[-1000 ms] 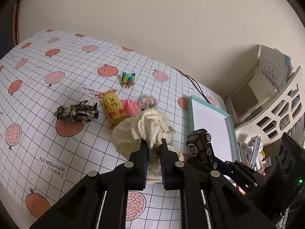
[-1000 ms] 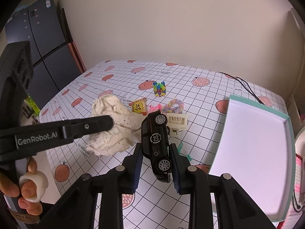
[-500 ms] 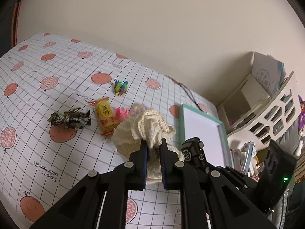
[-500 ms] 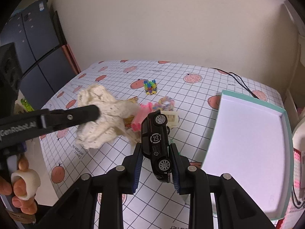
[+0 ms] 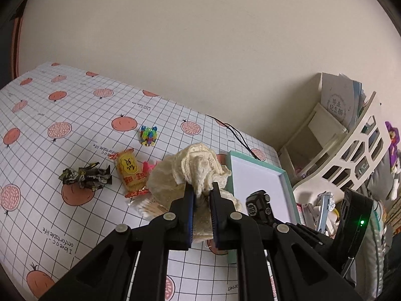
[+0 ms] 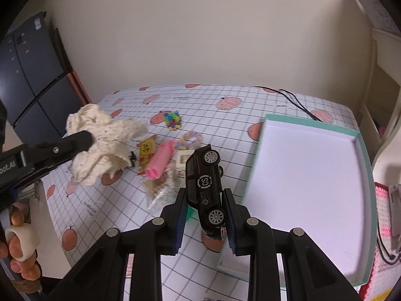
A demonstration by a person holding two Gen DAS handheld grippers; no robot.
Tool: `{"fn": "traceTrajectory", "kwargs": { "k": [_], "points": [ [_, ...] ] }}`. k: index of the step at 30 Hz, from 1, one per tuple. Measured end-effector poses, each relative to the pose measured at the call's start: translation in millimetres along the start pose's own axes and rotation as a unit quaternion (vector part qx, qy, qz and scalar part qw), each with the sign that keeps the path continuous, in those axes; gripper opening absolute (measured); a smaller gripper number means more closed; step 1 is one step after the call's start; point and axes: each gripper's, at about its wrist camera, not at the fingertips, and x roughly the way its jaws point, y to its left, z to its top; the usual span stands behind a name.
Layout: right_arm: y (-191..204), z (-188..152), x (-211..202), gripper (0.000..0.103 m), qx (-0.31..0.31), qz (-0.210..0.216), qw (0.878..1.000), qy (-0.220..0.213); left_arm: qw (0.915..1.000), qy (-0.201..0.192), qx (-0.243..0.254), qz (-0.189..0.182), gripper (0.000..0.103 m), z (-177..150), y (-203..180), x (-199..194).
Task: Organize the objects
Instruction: 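Lift the car and lace cloth and carry both toward the white tray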
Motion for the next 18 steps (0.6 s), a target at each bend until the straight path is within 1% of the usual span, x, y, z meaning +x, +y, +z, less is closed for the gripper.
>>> {"fn": "traceTrajectory", "kwargs": {
  "k": [5, 12, 15, 18],
  "points": [
    [-23.1, 1.3, 1.9, 0.029, 0.027, -0.02, 0.999, 0.002, 0.9999, 0.006, 0.008, 0.006, 0.012, -0.2, -5.8, 11.6],
    [-56.0, 1.4, -4.9, 0.029, 0.067, -0.048, 0.997, -0.003, 0.9995, 0.004, 0.023, 0.019, 0.012, 4.5, -17.4, 27.0],
    [-67.9, 1.6, -6.0, 0.029, 0.077, -0.06, 0.995, -0.003, 0.9987, 0.015, 0.04, 0.028, 0.012, 5.3, -26.6, 39.3],
    [-83.7, 1.6, -5.9, 0.029, 0.09, -0.077, 0.993, -0.001, 0.9985, 0.026, 0.045, 0.02, 0.012, 7.1, -37.7, 51.4]
  ]
}}
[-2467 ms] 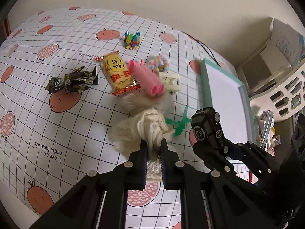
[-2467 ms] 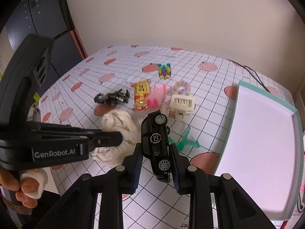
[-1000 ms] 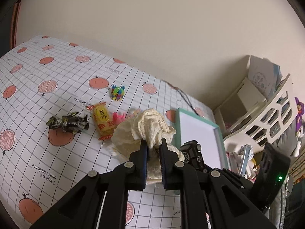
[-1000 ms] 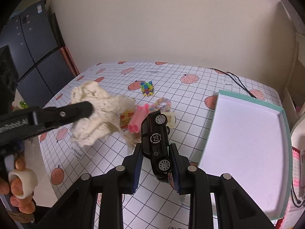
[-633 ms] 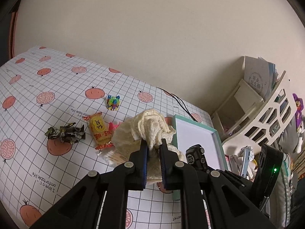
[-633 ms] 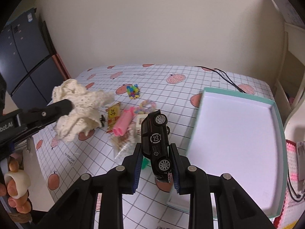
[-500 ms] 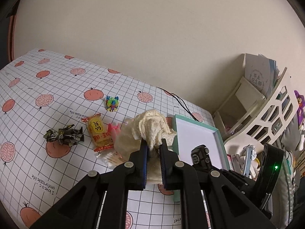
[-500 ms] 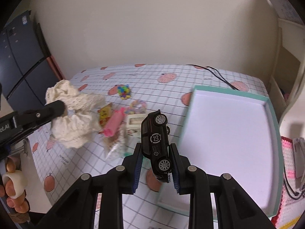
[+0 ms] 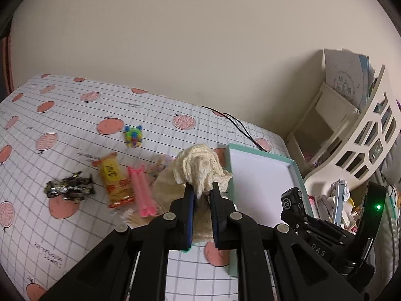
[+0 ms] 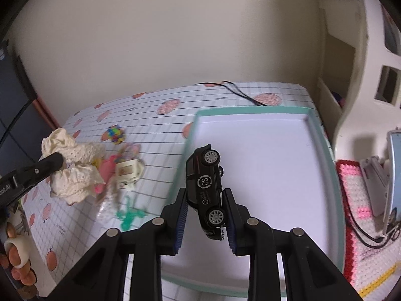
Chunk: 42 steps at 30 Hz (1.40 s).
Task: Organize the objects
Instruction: 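Lift the car and lace cloth and carry both toward the white tray, then lower the lace cloth into the tray with the left gripper and open it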
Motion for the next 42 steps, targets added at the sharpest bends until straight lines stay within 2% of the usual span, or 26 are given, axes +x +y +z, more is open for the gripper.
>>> {"fn": "traceTrajectory", "kwargs": {
  "k": [13, 17, 28, 42],
  "points": [
    [-49.3, 1.9, 14.1, 0.029, 0.044, -0.048, 0.998, 0.003, 0.9976, 0.016, 0.041, -0.053, 0.012, 17.0, -67.8, 53.3],
    [-55.9, 3.5, 22.1, 0.029, 0.039, -0.061, 0.997, 0.006, 0.9961, 0.026, 0.049, -0.068, 0.012, 16.0, -85.1, 73.7],
    [-75.5, 9.6, 37.7, 0.029, 0.057, -0.075, 0.995, 0.005, 0.9951, 0.032, 0.054, -0.077, 0.012, 18.7, -94.9, 110.6],
    [-84.1, 17.7, 50.5, 0.029, 0.087, -0.061, 0.994, -0.007, 0.9941, 0.051, 0.05, -0.082, 0.012, 12.5, -95.2, 147.2]
  ]
}}
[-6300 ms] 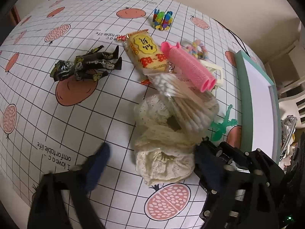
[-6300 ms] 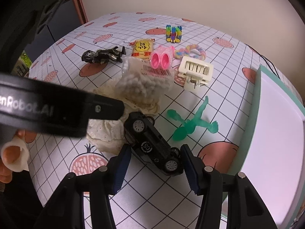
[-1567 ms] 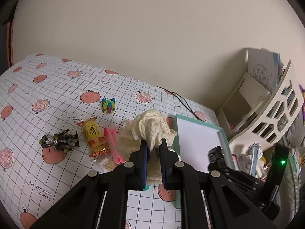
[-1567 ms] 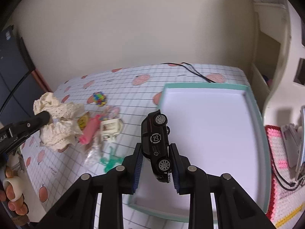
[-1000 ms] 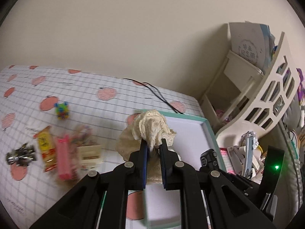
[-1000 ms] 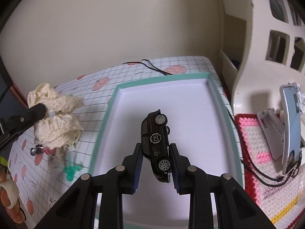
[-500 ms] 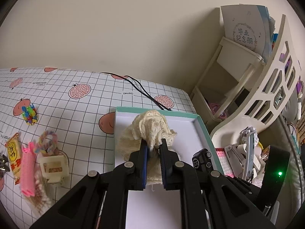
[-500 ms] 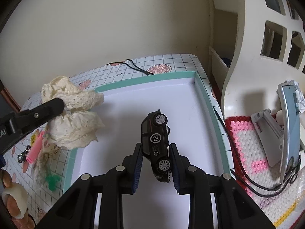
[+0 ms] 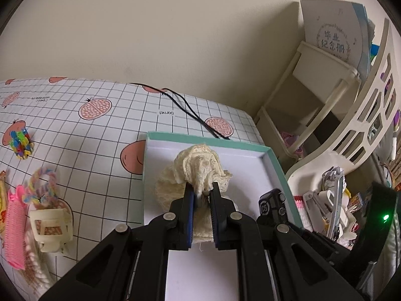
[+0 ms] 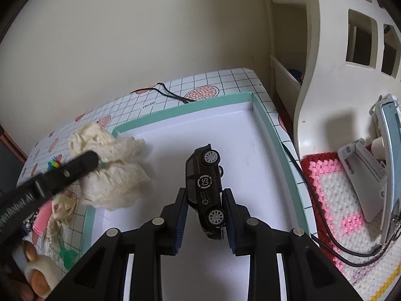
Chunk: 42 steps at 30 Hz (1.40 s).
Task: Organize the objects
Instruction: 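Lower the lace cloth into the tray with the left gripper and open it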
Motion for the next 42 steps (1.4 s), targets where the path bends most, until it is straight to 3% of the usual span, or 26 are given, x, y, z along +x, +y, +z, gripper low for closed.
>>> {"fn": "traceTrajectory", "kwargs": {
  "k": [21, 42],
  "points": [
    [-1.8, -4.3, 11.8, 0.029, 0.009, 0.004, 1.0, 0.008, 0.9982, 0.049, -0.024, 0.023, 0.013, -20.6, 8.7, 31.1],
    [1.4, -6.5, 14.8, 0.03, -0.008, -0.004, 1.0, 0.017, 0.9972, 0.065, -0.028, 0.024, 0.016, -28.1, 11.8, 32.3]
  ]
}}
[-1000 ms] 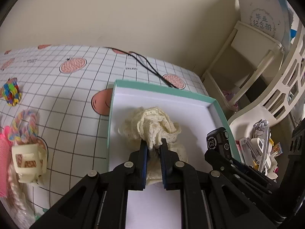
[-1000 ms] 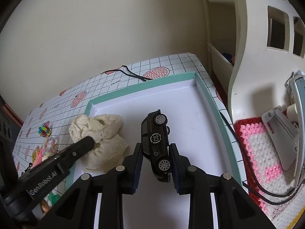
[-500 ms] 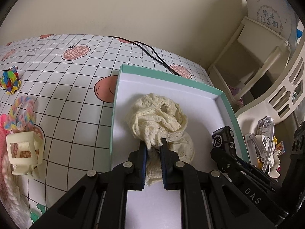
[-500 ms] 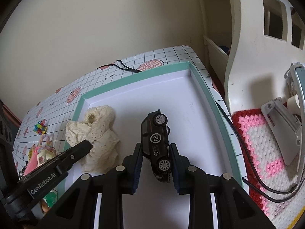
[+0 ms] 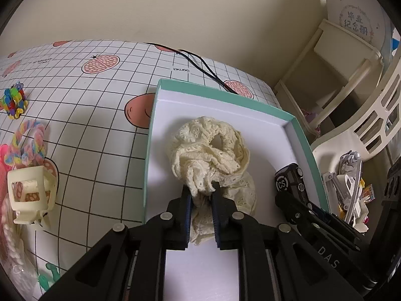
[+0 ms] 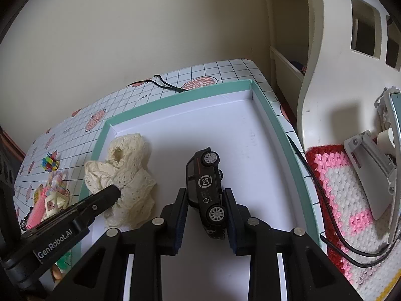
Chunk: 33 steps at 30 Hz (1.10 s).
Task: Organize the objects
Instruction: 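Lower the lace cloth into the tray with the left gripper and open it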
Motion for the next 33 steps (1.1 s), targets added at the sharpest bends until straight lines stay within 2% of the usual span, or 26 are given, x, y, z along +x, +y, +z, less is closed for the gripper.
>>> {"fn": "traceTrajectory", "kwargs": {
  "k": [10, 14, 16, 20, 30, 33],
  "points": [
    [7.7, 3.9, -4.8, 0.031, -0.011, 0.005, 1.0, -0.006, 0.9999, 0.005, -0.014, -0.003, 0.028, 4.3, 2.6, -4.7],
    [8.2, 5.9, -7.5, 0.039, -0.012, 0.006, 1.0, -0.011, 0.9998, 0.002, -0.017, -0.004, 0.036, 7.4, 2.4, -10.7],
    [7.0, 6.9, -9.0, 0.041, -0.009, 0.006, 1.0, -0.014, 0.9998, 0.002, -0.018, -0.003, 0.036, 8.7, 2.4, -12.6],
    [4.4, 7.4, -11.4, 0.041, -0.004, 0.007, 1.0, -0.018, 0.9997, -0.002, -0.024, -0.004, 0.044, 11.6, 3.3, -18.5],
    [4.4, 6.3, -13.6, 0.041, -0.004, 0.007, 1.0, -0.021, 0.9996, -0.017, -0.024, 0.002, 0.045, 19.3, 3.5, -28.8],
    [4.6, 6.9, -13.1, 0.041, -0.005, 0.008, 1.0, -0.021, 0.9994, -0.026, -0.022, 0.011, 0.049, 21.5, 4.6, -33.0]
  ]
}}
